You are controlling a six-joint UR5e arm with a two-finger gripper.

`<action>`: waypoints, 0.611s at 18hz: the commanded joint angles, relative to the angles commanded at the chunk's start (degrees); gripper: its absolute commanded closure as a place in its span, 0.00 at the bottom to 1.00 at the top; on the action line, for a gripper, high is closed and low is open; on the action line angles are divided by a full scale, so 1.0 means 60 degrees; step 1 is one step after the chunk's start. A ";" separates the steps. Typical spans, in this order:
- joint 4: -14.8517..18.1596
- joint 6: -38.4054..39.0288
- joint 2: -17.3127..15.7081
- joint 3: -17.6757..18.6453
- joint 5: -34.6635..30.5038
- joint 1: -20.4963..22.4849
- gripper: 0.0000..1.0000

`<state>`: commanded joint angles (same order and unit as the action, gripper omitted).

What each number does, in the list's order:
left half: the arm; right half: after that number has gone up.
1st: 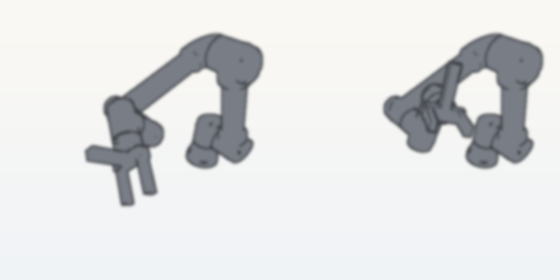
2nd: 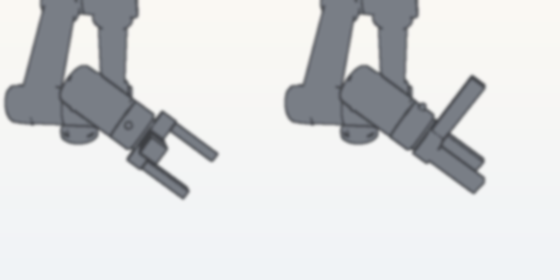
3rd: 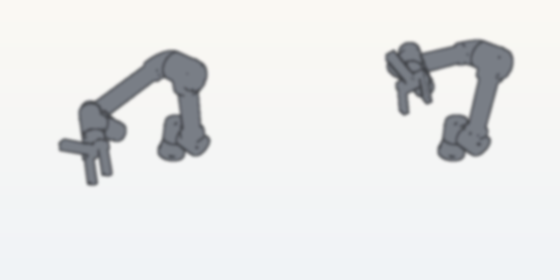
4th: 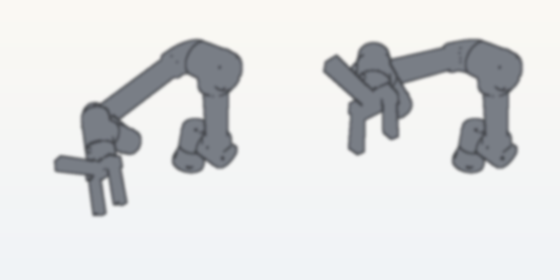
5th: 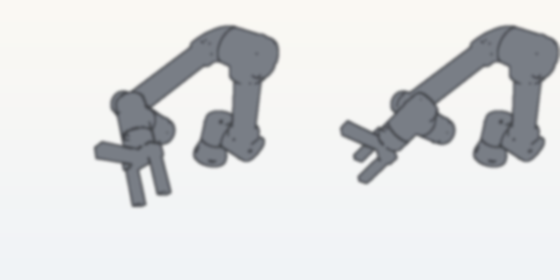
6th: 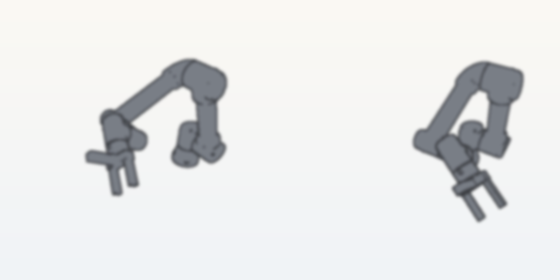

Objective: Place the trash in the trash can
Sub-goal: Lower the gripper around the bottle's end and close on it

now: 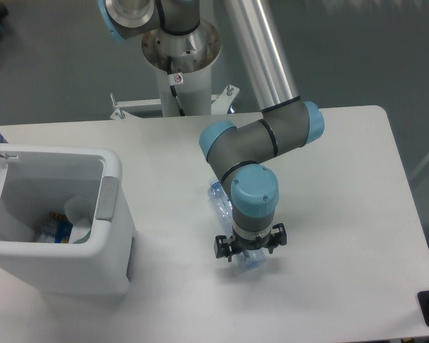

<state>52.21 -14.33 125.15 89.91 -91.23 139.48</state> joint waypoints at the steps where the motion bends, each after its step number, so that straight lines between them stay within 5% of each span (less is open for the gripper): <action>1: 0.0000 0.0029 0.0030 0.0000 -0.0015 0.0000 0.00; 7: 0.0000 0.0029 0.0162 0.0000 -0.0483 -0.0073 0.04; 11: -0.0015 0.0029 0.0133 0.0000 -0.0484 -0.0088 0.17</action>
<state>52.12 -14.15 125.95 89.91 -94.13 138.96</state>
